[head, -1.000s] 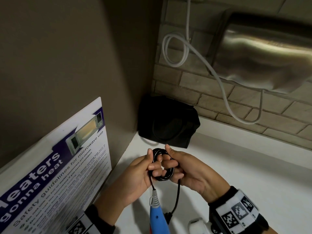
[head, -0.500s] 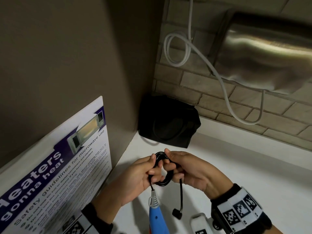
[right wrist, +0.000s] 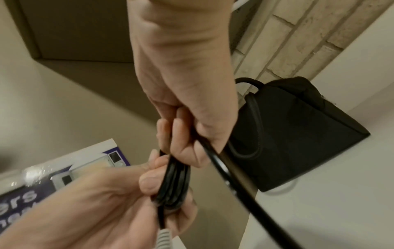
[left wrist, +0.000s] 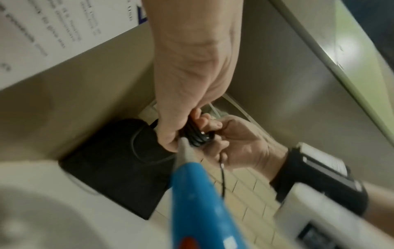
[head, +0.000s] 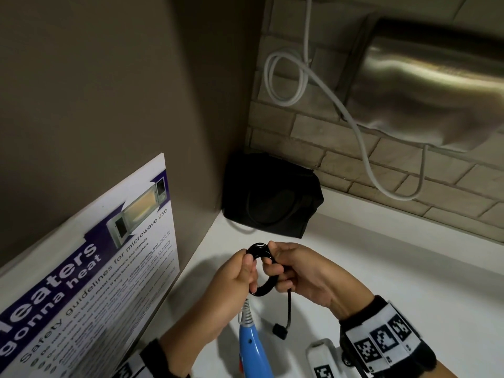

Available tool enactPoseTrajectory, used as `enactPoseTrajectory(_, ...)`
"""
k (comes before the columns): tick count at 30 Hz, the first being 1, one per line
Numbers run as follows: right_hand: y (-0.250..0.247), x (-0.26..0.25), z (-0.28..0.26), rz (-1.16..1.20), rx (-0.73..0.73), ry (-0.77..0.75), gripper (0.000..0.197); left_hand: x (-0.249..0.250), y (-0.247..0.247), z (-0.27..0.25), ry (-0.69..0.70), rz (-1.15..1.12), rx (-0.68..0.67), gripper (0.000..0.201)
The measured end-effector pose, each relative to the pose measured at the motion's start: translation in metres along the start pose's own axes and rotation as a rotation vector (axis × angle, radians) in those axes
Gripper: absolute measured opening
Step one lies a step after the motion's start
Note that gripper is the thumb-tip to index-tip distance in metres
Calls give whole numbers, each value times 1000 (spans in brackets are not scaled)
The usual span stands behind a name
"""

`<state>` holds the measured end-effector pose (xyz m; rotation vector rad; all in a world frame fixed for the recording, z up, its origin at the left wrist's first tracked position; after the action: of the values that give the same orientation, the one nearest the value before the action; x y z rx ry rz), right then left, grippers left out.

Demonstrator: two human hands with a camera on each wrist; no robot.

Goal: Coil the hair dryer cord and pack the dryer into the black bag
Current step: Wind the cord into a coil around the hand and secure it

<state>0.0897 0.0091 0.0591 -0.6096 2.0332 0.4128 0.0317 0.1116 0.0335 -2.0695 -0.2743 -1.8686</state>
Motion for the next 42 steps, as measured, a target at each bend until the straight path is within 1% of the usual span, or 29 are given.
enactPoseTrajectory(2,0,-3,0,-156,22,-108,35,-9,-3,3,-89,-101,46,35)
enactPoseTrajectory(6,-19,-5,1,-773,216,-353,34,-12,-14,7,-161,-272,110,36)
enactPoseTrajectory(7,-25,-2,2,-866,244,-374,35,-10,-17,7,-169,-305,107,37)
enactPoseTrajectory(10,-46,19,15,-1000,317,-354,41,-5,-20,7,-198,-408,86,38)
enactPoseTrajectory(12,-66,37,29,-1055,386,-330,47,-2,-20,6,-208,-436,61,38)
enactPoseTrajectory(13,-76,44,34,-1044,420,-309,48,-1,-20,5,-211,-435,47,37)
enactPoseTrajectory(15,-90,57,42,-1000,465,-233,44,0,-17,4,-226,-414,21,36)
enactPoseTrajectory(17,-94,64,47,-846,473,-198,36,-1,-14,2,-261,-383,8,36)
enactPoseTrajectory(19,-89,63,46,-478,468,-200,30,-2,-11,2,-298,-334,18,35)
enactPoseTrajectory(20,-83,59,44,-273,441,-199,27,-3,-10,3,-315,-313,29,35)
enactPoseTrajectory(22,-65,51,40,66,356,-177,23,-4,-9,4,-347,-298,42,32)
enactPoseTrajectory(24,-47,44,36,279,281,-136,20,-3,-7,4,-351,-283,49,30)
enactPoseTrajectory(25,-38,41,34,335,255,-121,20,-3,-6,5,-349,-268,53,31)
enactPoseTrajectory(30,-18,40,31,447,225,-47,19,-10,-10,6,-347,-203,91,31)
enactPoseTrajectory(35,-6,38,25,446,158,44,27,-16,-7,8,-357,-179,89,34)
enactPoseTrajectory(39,1,39,22,420,117,120,23,-19,-5,7,-407,-179,70,34)
enactPoseTrajectory(40,2,38,21,433,109,135,21,-19,-5,7,-406,-175,77,33)
enactPoseTrajectory(42,6,33,15,472,71,164,27,-19,-8,8,-401,-159,119,30)
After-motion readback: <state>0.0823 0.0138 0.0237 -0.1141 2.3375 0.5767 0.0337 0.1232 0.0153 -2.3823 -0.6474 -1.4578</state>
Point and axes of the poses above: each hand's wrist, its own z-axis towards the middle knuckle, its own y-axis out of the palm, x = y × z, the point moved 6 cm from there along z, towards the middle knuckle, and after that the axes turned 10 degrees about x, right-handed, at the moved point
